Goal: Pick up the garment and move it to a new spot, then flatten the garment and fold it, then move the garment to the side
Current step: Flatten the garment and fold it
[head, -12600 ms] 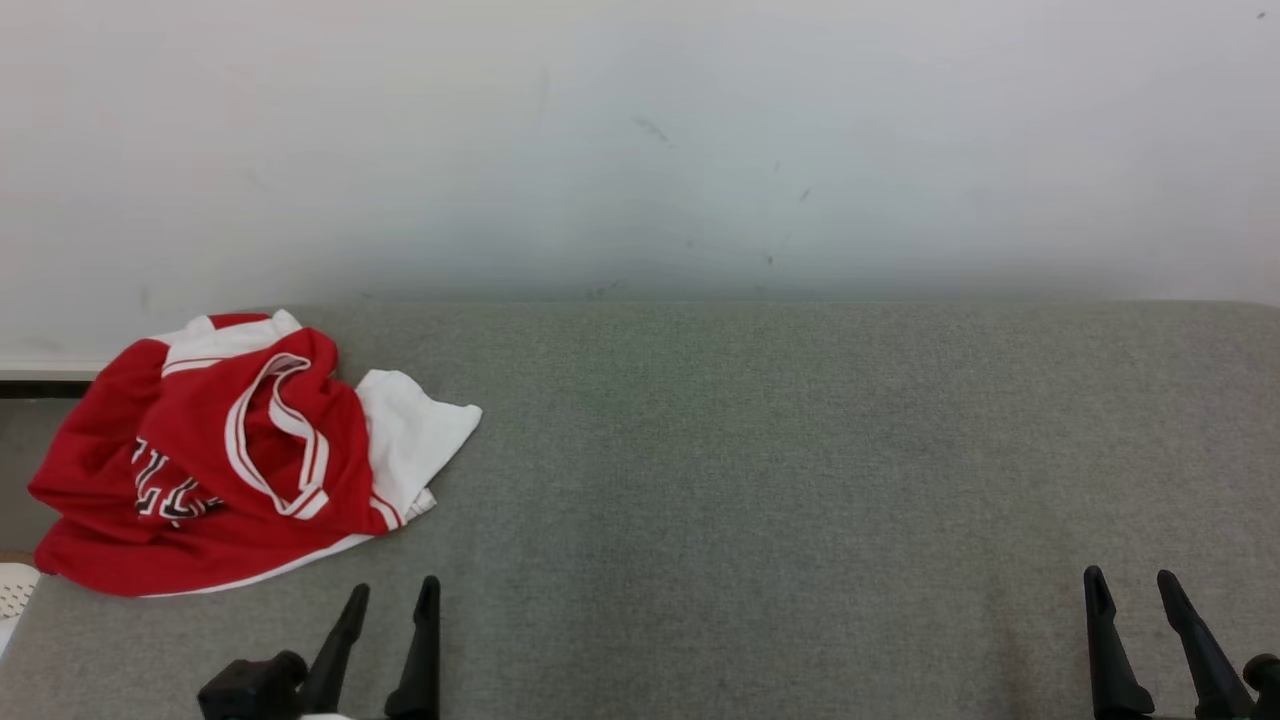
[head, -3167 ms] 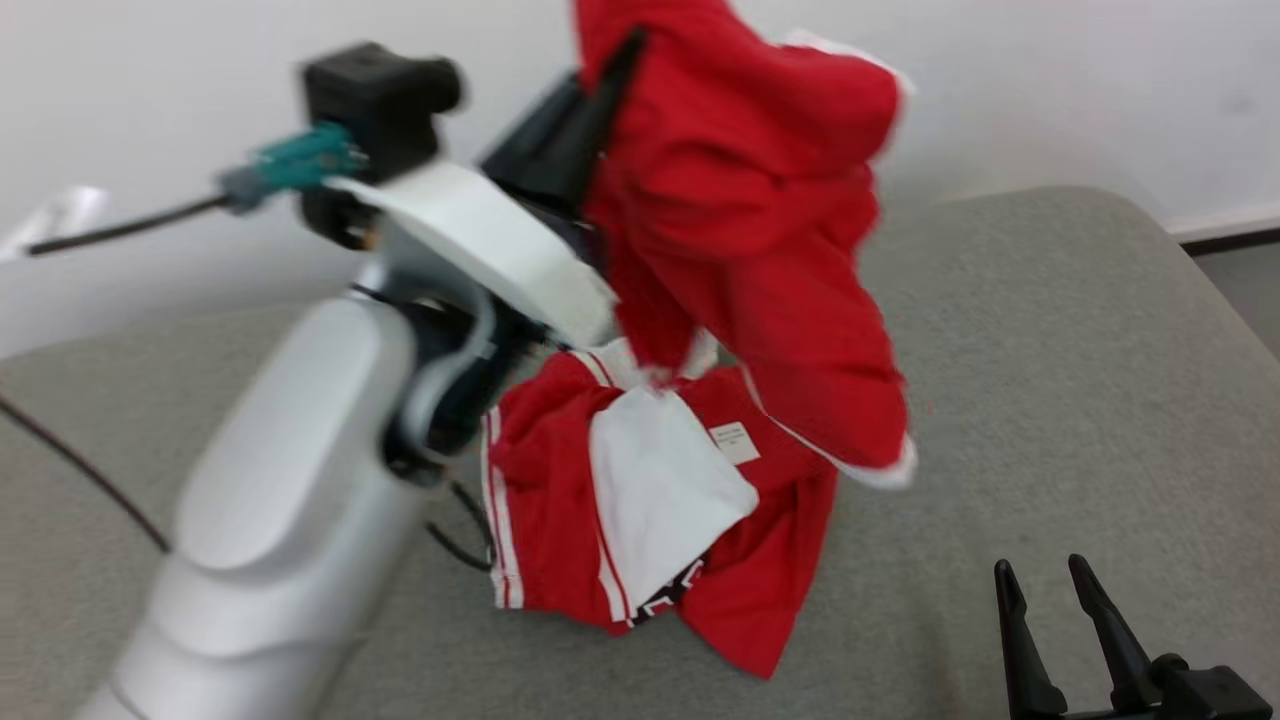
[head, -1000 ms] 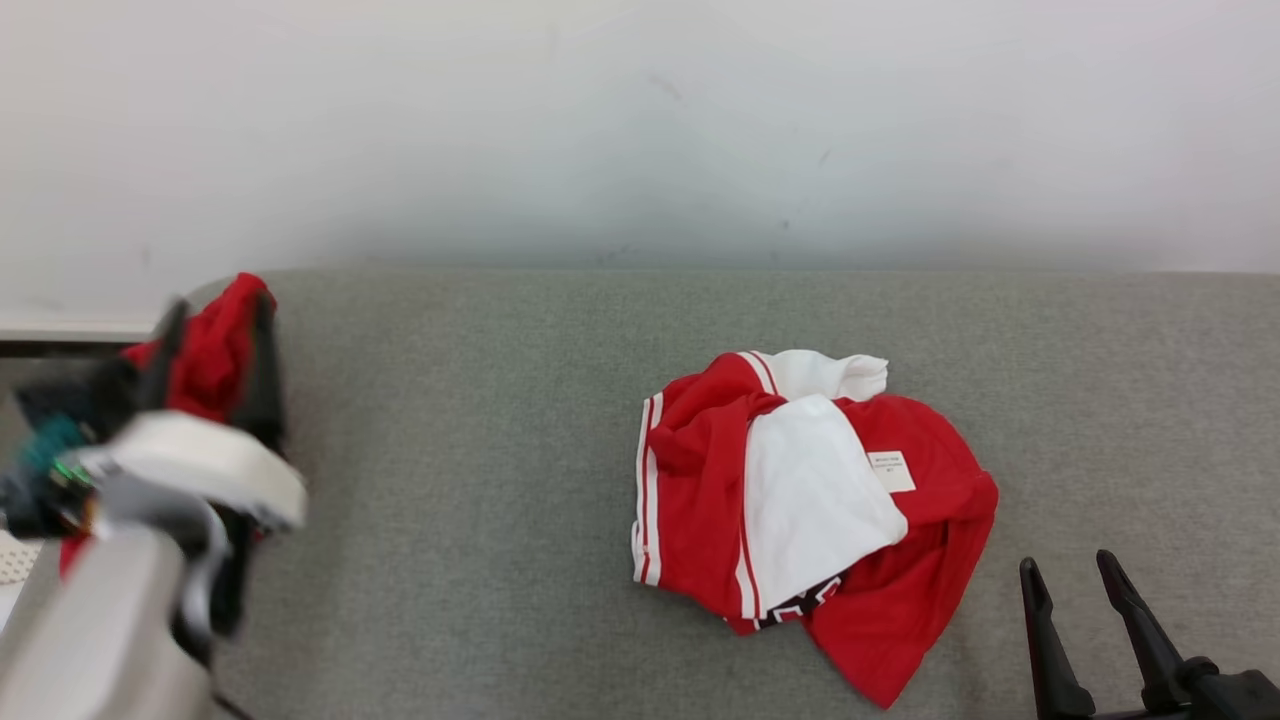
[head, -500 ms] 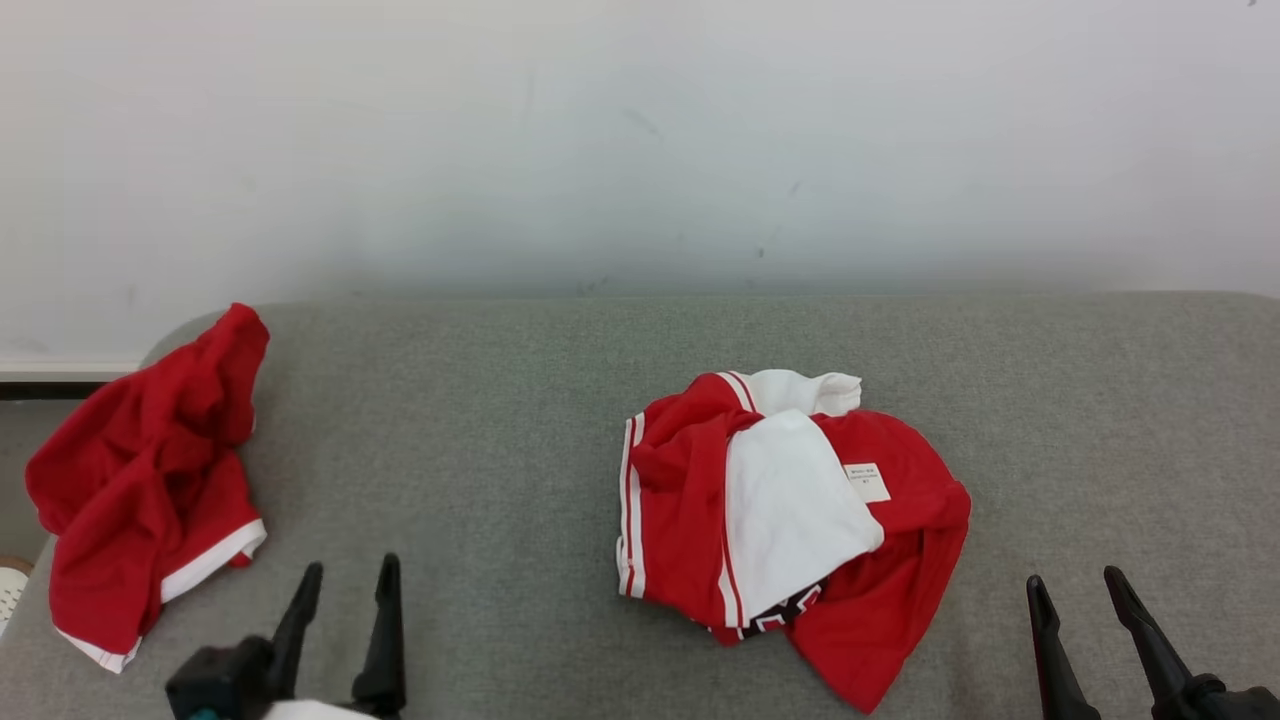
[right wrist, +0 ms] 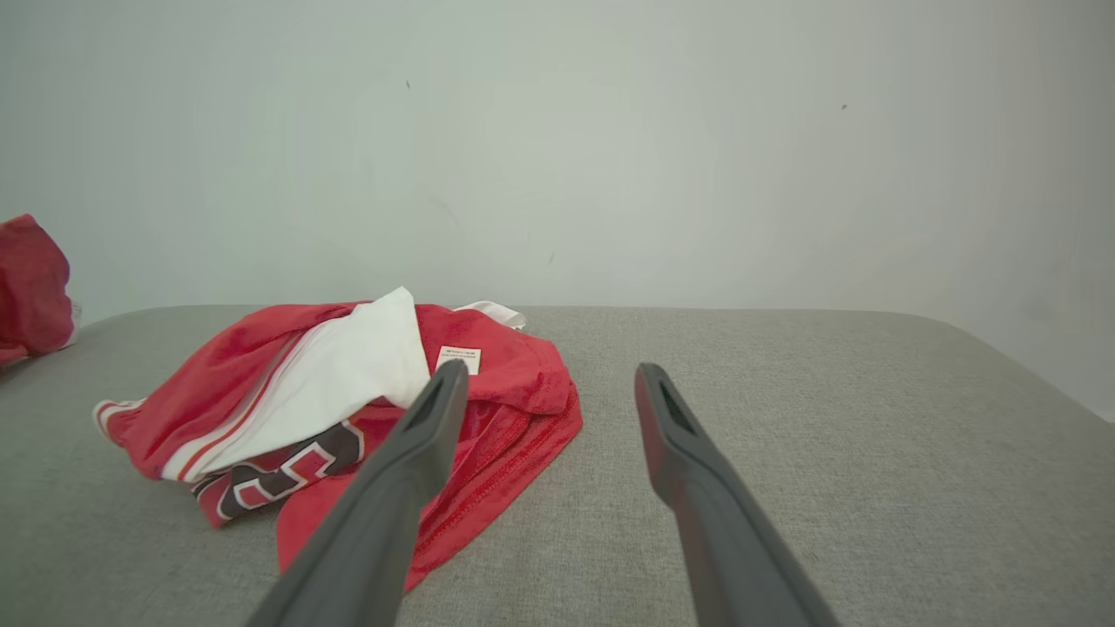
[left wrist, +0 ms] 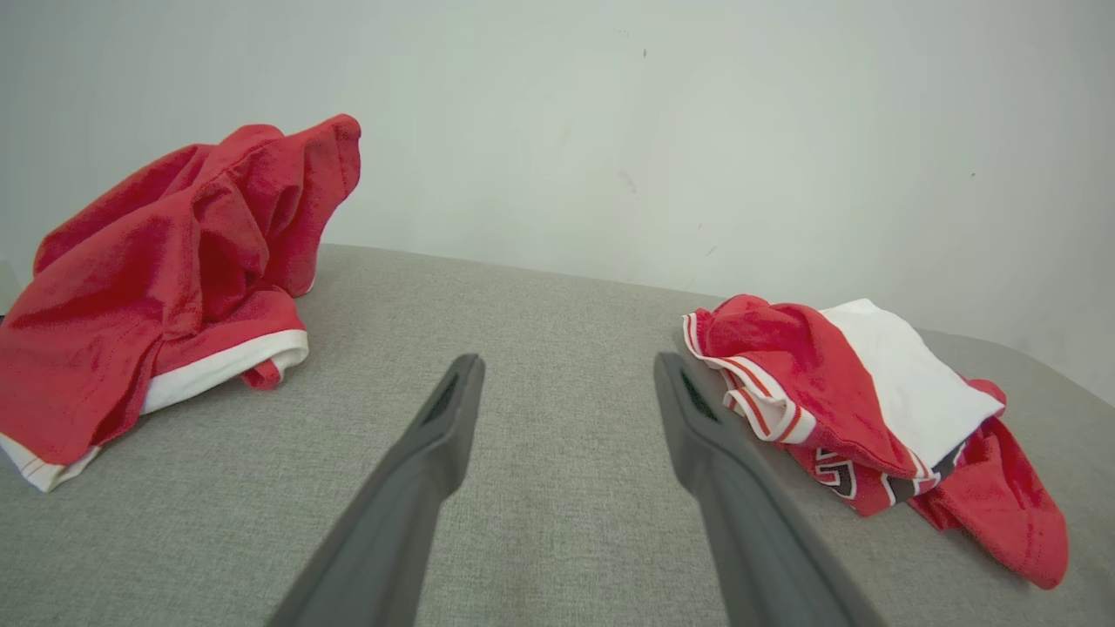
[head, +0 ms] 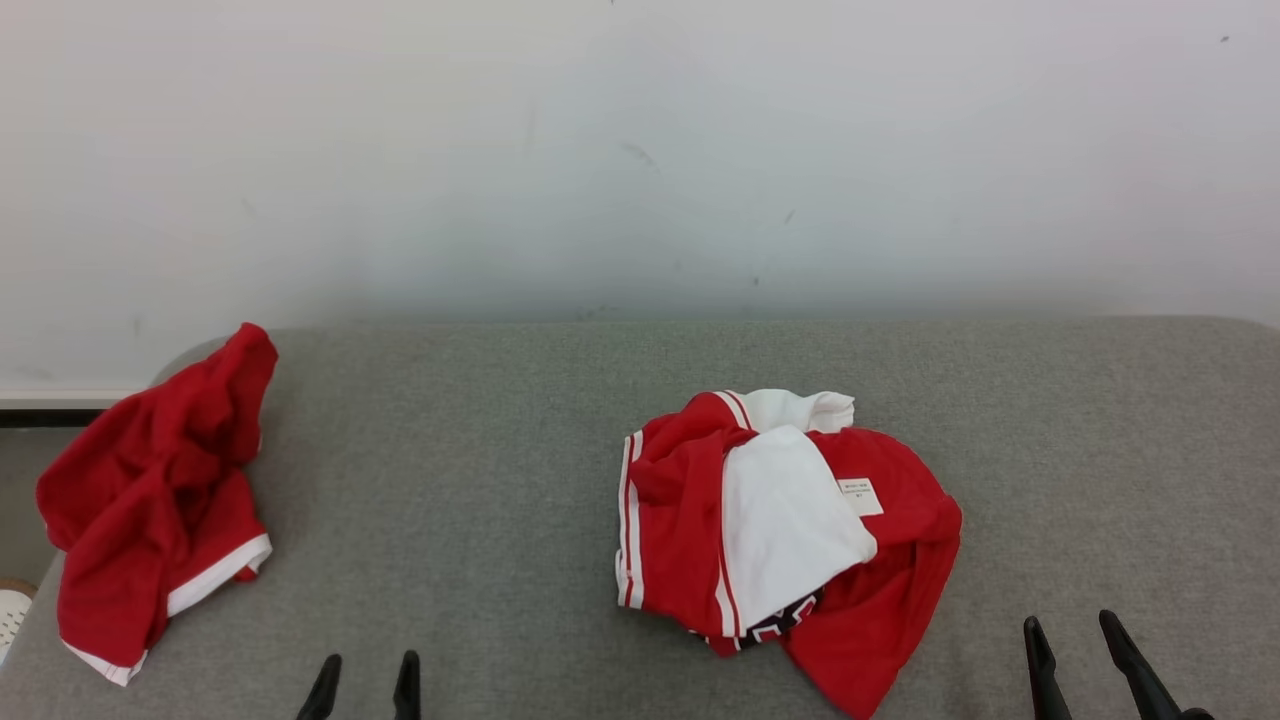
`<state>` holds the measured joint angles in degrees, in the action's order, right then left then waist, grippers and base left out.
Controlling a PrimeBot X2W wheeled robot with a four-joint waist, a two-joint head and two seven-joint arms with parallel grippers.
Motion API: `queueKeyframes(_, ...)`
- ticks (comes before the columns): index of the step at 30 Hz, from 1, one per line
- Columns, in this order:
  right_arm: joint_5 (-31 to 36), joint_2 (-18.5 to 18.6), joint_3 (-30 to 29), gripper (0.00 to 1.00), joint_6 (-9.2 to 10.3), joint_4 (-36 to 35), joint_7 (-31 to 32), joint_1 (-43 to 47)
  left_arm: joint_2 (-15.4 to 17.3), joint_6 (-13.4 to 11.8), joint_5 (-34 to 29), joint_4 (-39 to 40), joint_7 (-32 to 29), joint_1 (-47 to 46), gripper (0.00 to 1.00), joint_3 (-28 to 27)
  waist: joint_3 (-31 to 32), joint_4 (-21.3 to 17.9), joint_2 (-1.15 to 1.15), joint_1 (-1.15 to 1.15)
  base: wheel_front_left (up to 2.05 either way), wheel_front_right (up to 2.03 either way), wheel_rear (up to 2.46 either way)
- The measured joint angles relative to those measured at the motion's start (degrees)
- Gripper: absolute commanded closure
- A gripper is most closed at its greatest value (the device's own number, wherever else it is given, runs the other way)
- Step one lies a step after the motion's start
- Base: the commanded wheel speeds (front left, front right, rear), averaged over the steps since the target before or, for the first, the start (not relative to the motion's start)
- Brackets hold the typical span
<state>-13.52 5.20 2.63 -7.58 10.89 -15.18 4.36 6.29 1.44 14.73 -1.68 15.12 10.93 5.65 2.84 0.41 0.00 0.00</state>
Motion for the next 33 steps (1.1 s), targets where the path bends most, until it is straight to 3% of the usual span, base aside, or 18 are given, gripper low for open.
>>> queueKeyframes(5, -0.2, -0.42, -0.07, 0.0, 0.0, 1.16, 0.0, 0.47, -2.0, 2.53, -2.11, 0.12, 0.0, 0.3, 0.0, -2.33, 0.23, -0.02, 0.0, 0.0, 0.0, 0.0, 0.0)
queueKeyframes(14, -0.2, -0.52, 0.1, 0.0, 0.0, 1.59, 0.0, 0.45, -3.21, 4.57, -3.66, 0.01, 0.0, 0.28, 0.0, -3.92, 0.26, -0.01, 0.0, 0.0, 0.0, 0.0, 0.0)
queueKeyframes(33, -0.26, -0.44, 0.76, 0.0, 0.0, 1.81, 0.0, 0.21, -3.44, 5.01, -3.98, 0.2, 0.0, 0.27, 0.0, -3.86, 0.02, -1.28, 0.0, 0.0, 0.0, 0.0, 0.0)
